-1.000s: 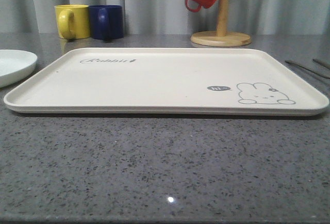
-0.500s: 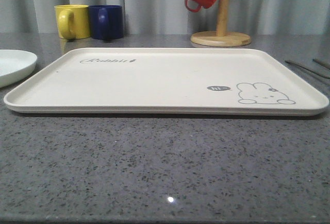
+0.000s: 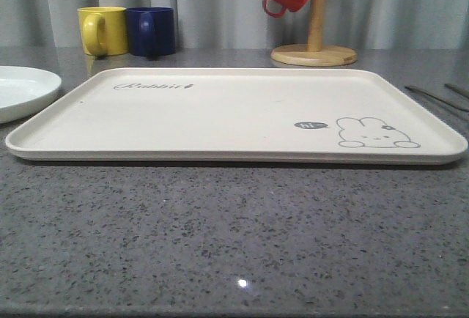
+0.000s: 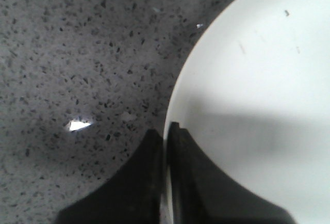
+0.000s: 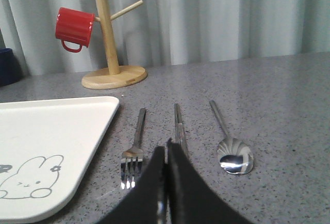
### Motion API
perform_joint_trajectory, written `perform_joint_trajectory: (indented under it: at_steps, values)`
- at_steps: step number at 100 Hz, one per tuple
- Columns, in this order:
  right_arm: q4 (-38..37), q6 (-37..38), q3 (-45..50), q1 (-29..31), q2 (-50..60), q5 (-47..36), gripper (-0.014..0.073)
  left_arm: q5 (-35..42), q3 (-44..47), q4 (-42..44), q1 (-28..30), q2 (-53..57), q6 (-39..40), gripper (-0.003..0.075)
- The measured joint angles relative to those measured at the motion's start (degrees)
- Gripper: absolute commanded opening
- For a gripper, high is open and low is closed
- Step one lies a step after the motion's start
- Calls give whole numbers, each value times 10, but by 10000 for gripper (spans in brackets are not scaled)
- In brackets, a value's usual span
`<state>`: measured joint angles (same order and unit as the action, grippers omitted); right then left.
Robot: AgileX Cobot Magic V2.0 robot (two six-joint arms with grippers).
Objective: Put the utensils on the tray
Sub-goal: 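Grasp the white plate rim with the left gripper and lift it, then lower the plate onto the tray and open the left gripper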
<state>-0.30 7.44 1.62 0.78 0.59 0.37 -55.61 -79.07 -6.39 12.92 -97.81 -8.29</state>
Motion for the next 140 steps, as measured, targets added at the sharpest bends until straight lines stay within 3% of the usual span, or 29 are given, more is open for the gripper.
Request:
perform_joint_trajectory:
  at_steps: [22,38,53,96,140]
  values:
    - [0,0,0,0,0,0,-68,-26,-39,-68,41,57,-39,-17]
    - [0,0,0,0,0,0,-68,-43,-64,-133,40,88,-76,-17]
    - [0,0,0,0,0,0,-68,-62,-68,-195,-3,95,-115,-17]
    - [0,0,0,0,0,0,-68,-35,-68,-212,-181,11,-130,-17]
    - [0,0,0,0,0,0,-68,-5,-68,-227,-226,-78,-131,-17]
